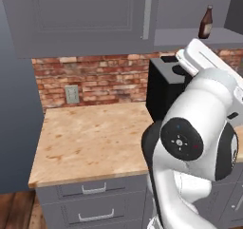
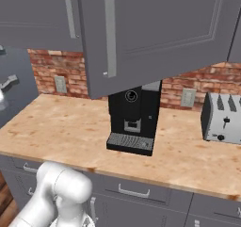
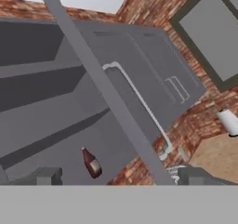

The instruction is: Move the ketchup and ketchup from the cabinet to the dining counter.

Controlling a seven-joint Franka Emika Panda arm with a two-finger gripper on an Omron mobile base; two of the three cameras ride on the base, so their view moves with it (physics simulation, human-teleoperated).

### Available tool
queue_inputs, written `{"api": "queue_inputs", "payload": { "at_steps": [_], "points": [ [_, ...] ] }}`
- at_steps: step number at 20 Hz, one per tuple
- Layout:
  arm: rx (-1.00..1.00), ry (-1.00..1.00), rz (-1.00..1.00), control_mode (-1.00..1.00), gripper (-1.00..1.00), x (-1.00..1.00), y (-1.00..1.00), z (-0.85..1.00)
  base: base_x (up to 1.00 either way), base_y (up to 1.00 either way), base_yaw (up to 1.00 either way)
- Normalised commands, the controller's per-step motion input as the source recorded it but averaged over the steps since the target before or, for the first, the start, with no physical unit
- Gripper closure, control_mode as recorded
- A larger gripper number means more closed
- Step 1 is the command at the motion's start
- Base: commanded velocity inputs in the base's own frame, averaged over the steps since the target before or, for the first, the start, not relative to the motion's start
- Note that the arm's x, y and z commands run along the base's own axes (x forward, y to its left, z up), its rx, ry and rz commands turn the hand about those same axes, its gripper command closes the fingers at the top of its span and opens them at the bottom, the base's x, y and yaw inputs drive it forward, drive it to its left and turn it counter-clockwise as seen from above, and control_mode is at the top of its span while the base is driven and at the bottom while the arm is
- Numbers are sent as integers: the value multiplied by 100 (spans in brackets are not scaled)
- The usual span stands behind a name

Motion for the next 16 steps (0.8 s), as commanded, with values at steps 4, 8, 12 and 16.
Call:
{"api": "queue_inputs", "payload": {
  "at_steps": [4,8,12,16],
  "points": [
    [0,0,-10,-100,-100,77,-2,0,0,0,0],
    [0,0,-22,-100,-100,68,-29,0,0,0,0],
    [0,0,-25,-100,-100,63,-53,0,0,0,0],
    [0,0,-24,-100,-100,60,-58,0,0,0,0]
  ]
}}
